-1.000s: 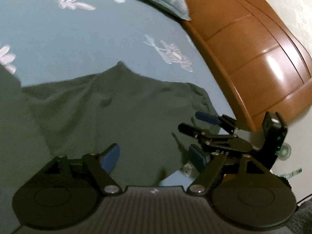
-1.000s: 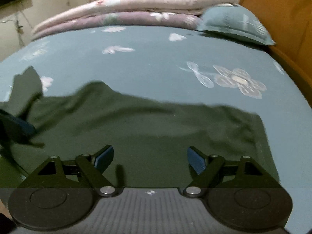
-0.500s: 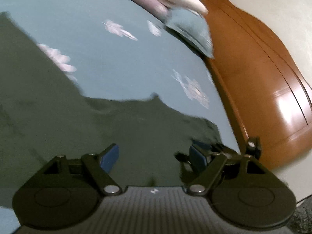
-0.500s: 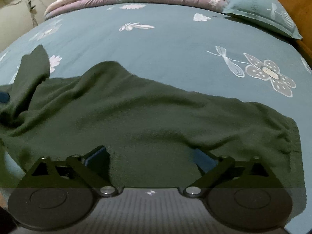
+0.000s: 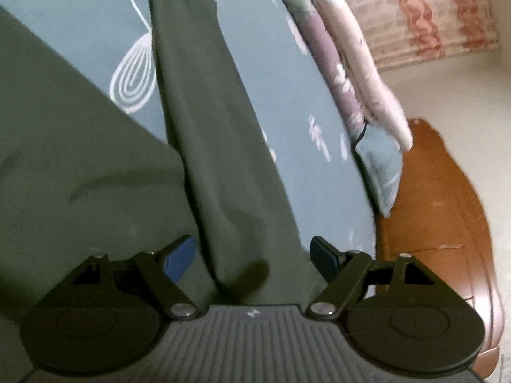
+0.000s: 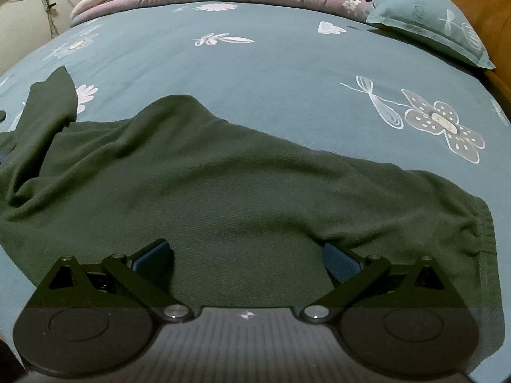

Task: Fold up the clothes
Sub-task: 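Reach the left tool toward the loose sweatpants leg and close on its cuff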

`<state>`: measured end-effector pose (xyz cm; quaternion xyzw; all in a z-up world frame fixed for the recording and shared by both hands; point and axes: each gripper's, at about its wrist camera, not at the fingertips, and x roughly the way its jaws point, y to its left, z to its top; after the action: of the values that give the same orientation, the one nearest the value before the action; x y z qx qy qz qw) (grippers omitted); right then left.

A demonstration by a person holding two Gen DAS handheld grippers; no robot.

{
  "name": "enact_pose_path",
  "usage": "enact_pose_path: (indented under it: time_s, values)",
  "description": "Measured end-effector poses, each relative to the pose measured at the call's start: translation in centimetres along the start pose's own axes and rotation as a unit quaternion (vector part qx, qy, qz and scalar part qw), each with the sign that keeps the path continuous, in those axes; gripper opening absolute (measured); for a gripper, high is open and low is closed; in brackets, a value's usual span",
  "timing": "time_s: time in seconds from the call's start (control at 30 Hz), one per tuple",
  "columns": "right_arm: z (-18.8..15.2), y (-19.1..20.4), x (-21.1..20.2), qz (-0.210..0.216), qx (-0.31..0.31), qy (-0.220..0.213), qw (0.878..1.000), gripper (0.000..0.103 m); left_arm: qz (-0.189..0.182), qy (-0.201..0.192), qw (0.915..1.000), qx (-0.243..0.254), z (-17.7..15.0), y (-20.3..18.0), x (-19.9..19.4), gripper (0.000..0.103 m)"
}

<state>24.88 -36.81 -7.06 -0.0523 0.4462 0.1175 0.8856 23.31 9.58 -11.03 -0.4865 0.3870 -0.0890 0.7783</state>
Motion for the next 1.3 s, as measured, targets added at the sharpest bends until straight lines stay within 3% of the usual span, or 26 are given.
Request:
enact_pose_path:
  time_s: [0.27,0.47,0.67,0.77,0.83,0.9,0.97,1.03,1.3]
  values:
    - [0.0,0.5,0.1,-0.021,0.014,-0.001,1.000,0.103,-0.049,-0.025,0.9985,-0.007,2.6,0.7,1.7,0.079]
    - [0.1,0.9,-0.1,-0.040,0.032,0.005,0.999,0.103,-0.091,0.014,0.9957,0.008,1.7,0.5,2.3,0.079]
    - [0.2,1.0,-0.2,-0.054,0.045,0.011,0.997,0.103,-0.105,0.021,0.9942,-0.006,4.0,0.4,4.3,0.079]
    - [0.3,1.1,-0.2,-0.058,0.049,0.015,0.997,0.103,-0.100,0.025,0.9946,0.016,3.7,0.3,4.4,0.078]
    - [0.3,1.1,-0.2,-0.061,0.052,0.015,0.997,0.103,-0.089,0.029,0.9951,0.032,3.6,0.2,4.6,0.068]
    - [0.2,1.2,-0.1,-0.063,0.055,0.014,0.996,0.103,-0.078,0.030,0.9964,0.010,4.2,0.8,5.4,0.053]
    - [0.2,1.3,-0.1,-0.063,0.057,0.013,0.996,0.103,-0.070,0.031,0.9970,-0.016,4.9,1.6,6.3,0.024]
    - [0.1,1.4,-0.1,-0.064,0.059,0.012,0.996,0.103,-0.054,0.038,0.9975,-0.025,5.0,2.5,7.3,0.009]
    - [0.0,1.4,-0.2,-0.065,0.058,0.009,0.996,0.103,-0.028,0.038,0.9988,0.016,4.8,1.5,6.9,0.007]
